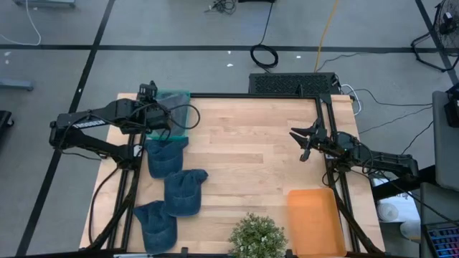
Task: Pick & Place hat
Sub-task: Put the gray cap into the green bin
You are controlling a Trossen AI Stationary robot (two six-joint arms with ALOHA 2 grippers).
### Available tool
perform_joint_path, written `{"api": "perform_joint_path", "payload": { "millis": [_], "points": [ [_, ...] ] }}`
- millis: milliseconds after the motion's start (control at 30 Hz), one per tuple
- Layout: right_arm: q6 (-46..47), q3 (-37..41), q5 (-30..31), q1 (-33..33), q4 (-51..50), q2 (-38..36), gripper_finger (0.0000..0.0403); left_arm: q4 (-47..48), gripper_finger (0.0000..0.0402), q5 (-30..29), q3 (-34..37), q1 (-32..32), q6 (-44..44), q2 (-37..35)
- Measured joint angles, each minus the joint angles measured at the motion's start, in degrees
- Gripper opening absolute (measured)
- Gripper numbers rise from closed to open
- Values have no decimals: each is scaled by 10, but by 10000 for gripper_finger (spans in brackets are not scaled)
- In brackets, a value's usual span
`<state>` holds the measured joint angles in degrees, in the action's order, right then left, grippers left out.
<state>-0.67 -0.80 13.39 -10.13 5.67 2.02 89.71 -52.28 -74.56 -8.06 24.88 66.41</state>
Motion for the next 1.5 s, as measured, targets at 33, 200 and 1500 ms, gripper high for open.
{"api": "perform_joint_path", "payload": {
  "millis": [33,200,1500],
  "points": [
    [0,0,0,0,0,0,73,0,22,0,0,1,-1,0],
    [0,0,0,0,0,0,73,0,22,0,0,0,-11,0],
    [0,0,0,0,0,0,73,0,22,-31,0,15,-8,0]
  ]
}}
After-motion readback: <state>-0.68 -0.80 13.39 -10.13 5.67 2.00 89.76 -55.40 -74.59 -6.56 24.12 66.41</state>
